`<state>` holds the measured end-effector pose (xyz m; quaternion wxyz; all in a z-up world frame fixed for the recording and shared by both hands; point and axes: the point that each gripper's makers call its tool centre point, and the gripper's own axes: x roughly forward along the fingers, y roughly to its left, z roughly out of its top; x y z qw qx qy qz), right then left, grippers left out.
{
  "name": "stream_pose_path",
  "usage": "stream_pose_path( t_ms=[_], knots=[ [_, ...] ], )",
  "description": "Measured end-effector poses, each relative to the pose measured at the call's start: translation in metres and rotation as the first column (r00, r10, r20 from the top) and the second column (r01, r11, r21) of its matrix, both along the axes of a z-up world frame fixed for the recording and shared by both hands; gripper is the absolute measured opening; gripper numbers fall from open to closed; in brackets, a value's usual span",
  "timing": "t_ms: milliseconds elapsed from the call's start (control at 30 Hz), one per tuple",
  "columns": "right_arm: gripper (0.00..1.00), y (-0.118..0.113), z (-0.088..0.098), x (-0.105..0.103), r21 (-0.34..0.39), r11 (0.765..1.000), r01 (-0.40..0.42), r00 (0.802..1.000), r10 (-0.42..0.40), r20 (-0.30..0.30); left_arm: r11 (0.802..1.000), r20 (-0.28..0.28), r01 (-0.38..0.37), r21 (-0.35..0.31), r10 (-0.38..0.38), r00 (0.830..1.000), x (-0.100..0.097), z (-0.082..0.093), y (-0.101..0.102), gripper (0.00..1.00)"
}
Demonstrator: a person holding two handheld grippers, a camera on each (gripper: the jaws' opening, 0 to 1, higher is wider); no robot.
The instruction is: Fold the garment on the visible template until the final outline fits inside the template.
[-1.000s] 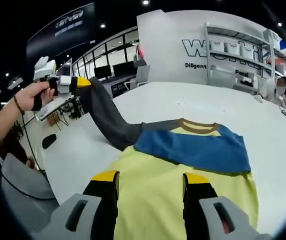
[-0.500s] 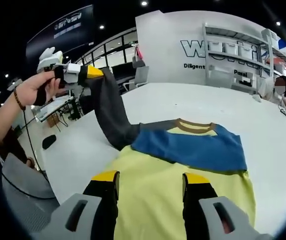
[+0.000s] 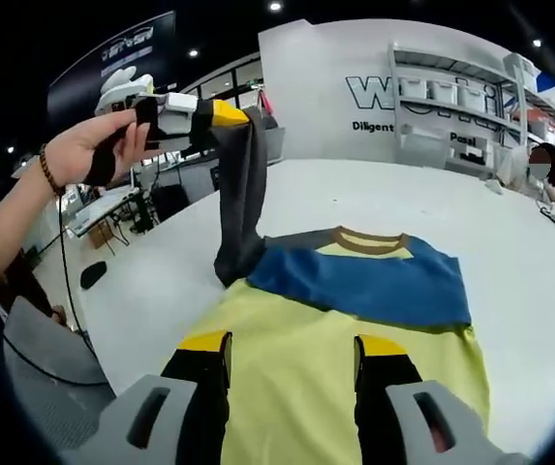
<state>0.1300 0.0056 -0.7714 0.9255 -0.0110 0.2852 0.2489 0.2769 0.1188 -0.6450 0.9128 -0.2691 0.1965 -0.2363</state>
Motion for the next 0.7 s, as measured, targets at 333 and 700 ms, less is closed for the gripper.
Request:
stream_pose_path(
  t_ms=[333,700],
  knots=[
    [0.47,-0.005,-0.002,0.004,-0.002,1.000,0.009,1.000,-0.009,-0.006,0.991,0.008,0.125,0.044,-0.125,0.992,0.007,-0.017,-0.054,0.00],
    [0.47,-0.010,-0.008,0.003,-0.008,1.000,0.014,1.000,-0.014,-0.020,0.971,-0.030,0.211,0.112,-0.209,0.977,0.016,-0.060,-0.097,0.00]
  ],
)
